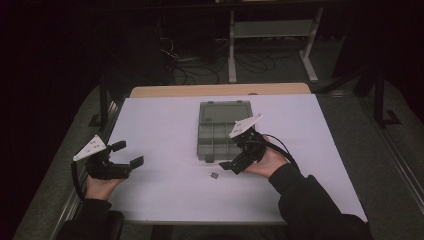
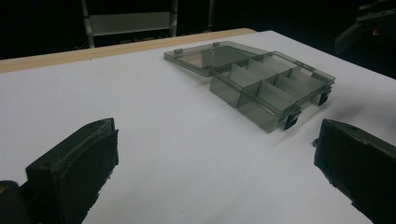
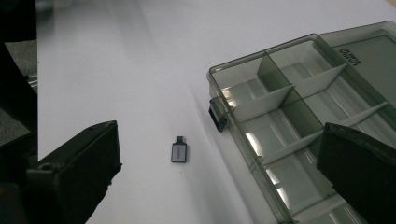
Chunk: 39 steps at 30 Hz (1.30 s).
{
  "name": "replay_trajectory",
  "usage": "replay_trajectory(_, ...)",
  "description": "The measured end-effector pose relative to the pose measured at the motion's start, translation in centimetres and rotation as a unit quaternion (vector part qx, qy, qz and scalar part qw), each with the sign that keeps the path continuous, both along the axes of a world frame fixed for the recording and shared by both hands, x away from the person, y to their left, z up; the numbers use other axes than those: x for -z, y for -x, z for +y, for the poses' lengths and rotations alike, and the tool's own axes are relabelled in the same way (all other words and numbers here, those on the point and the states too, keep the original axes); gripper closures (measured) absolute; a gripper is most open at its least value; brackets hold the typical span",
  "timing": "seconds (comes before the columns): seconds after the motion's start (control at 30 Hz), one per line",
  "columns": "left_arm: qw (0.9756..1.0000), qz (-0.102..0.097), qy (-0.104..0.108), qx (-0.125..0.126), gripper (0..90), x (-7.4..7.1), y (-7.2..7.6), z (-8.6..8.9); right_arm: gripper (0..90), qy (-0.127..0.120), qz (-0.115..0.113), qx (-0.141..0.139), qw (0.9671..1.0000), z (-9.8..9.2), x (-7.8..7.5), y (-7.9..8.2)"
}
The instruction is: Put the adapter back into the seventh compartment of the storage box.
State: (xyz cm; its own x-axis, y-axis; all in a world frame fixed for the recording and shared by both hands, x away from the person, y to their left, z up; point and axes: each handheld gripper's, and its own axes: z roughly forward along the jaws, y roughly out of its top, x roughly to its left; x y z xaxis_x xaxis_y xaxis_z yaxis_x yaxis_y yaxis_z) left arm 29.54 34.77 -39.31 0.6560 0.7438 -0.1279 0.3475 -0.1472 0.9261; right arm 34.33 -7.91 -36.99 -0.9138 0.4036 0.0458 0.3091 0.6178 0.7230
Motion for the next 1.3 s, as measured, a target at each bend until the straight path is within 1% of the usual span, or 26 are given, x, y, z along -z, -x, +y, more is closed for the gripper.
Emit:
replay_trajectory(0.07,1.0000,0.000,0.000,0.000,0.0,0.0,0.0,0.0,0.0,0.001,0.001,-0.001,1.0000,0.1,0.1,0.0)
replay_trajectory(0.1,1.0000,-0.001,-0.001,0.000,0.0,0.0,0.0,0.0,0.0,0.003,0.006,-0.005,1.0000,0.5,0.3,-0.1)
replay_trajectory(0.37,1.0000,-0.001,-0.001,0.001,0.0,0.0,0.0,0.0,0.0,0.009,0.006,-0.015,0.9998,1.3,0.8,-0.1)
replay_trajectory(0.4,1.0000,-0.001,0.000,0.001,0.0,0.0,0.0,0.0,0.0,0.015,0.006,-0.020,0.9997,1.6,1.1,-0.2)
replay_trajectory(0.57,1.0000,-0.001,0.001,0.001,0.0,0.0,0.0,0.0,0.0,0.022,0.014,-0.024,0.9994,2.3,1.7,-0.2)
replay_trajectory(0.63,1.0000,-0.001,0.001,0.001,0.0,0.0,0.0,0.0,0.0,0.023,0.015,-0.027,0.9992,2.5,1.9,-0.2)
replay_trajectory(0.67,1.0000,-0.001,0.001,0.001,0.0,0.0,0.0,0.0,0.0,0.026,0.013,-0.031,0.9991,2.6,2.0,-0.3)
replay_trajectory(0.77,1.0000,-0.002,0.001,0.001,0.0,-0.1,0.0,0.0,0.0,0.031,0.020,-0.035,0.9987,3.1,2.4,-0.1)
replay_trajectory(0.83,1.0000,-0.002,0.001,0.002,0.0,-0.1,0.0,0.0,0.0,0.036,0.019,-0.041,0.9983,3.3,2.7,-0.1)
replay_trajectory(1.03,1.0000,-0.001,0.001,0.002,0.0,0.0,0.0,0.0,0.0,0.041,0.023,-0.046,0.9979,3.7,3.1,0.1)
replay_trajectory(1.07,1.0000,-0.001,0.001,0.002,0.0,0.0,0.0,0.0,0.0,0.044,0.025,-0.049,0.9975,4.0,3.4,0.1)
replay_trajectory(1.2,1.0000,-0.001,0.001,0.002,0.0,0.0,0.0,0.0,0.0,0.044,0.025,-0.050,0.9975,4.0,3.4,0.1)
replay_trajectory(1.3,1.0000,-0.001,0.002,0.002,0.0,0.0,0.0,0.0,0.0,0.051,0.030,-0.057,0.9966,4.4,3.9,0.3)
